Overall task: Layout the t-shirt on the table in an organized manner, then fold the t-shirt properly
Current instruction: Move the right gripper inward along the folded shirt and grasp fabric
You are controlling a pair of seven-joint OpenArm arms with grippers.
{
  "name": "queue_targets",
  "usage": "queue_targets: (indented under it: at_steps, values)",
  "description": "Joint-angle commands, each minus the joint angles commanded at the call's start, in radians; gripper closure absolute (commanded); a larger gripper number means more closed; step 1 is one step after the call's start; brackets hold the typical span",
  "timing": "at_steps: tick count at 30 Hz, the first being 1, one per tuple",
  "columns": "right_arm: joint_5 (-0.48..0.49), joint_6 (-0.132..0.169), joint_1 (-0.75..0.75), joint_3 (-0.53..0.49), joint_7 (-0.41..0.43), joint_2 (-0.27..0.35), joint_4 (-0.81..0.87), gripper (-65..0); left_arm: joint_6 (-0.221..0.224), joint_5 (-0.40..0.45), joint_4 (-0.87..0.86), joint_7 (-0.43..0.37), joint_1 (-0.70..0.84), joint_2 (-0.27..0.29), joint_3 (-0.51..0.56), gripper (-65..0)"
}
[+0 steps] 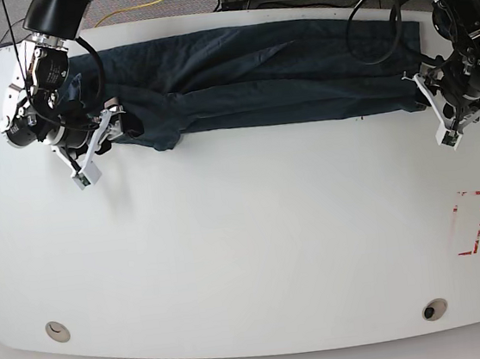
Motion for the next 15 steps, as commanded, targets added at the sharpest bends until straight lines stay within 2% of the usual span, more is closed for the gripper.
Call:
queue_targets:
  at_steps: [3,6,15]
  values:
    - [-0.002,0.000,0.015,-0.002,0.000,-0.002,-0.002,-60.1,0.000,0.000,0.000,0.000,0.000,0.000,0.000,-31.3]
    - [-0.003,0.000,0.025,-0.008,0.000,-0.003,-0.005,-59.8,0.000,0.000,0.000,0.000,0.000,0.000,0.002,-31.3]
    - [-0.003,0.000,0.051,-0.126,0.038,-0.005,-0.005,-59.6,0.000,0.000,0.000,0.000,0.000,0.000,0.046,-31.3]
